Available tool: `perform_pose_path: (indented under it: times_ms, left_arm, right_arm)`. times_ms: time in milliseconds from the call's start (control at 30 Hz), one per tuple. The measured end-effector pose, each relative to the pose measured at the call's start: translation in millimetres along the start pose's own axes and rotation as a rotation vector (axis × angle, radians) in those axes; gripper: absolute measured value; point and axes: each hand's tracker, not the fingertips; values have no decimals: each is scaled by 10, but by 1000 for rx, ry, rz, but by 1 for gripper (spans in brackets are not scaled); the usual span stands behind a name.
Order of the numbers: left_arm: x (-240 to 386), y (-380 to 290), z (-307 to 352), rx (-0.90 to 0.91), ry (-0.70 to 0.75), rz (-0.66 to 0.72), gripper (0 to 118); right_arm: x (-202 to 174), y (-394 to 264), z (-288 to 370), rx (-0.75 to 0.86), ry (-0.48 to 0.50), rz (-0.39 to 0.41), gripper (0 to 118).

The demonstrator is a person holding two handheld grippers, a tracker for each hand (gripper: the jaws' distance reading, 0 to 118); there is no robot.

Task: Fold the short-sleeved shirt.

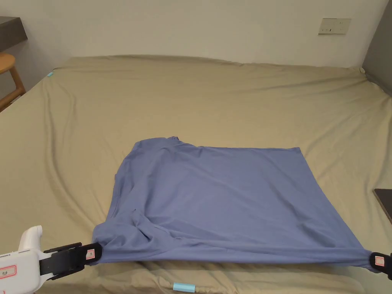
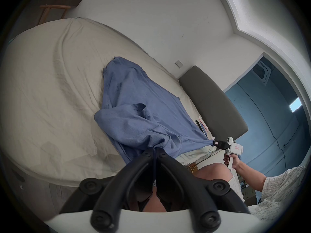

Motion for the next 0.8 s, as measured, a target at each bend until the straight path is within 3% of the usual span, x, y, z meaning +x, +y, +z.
perform_pose_path:
  times_ms: [800]
  left_arm:
    - [-169, -208, -210, -80, 106, 41, 2]
  right_arm:
    - [78, -174, -221, -89, -71, 44, 2]
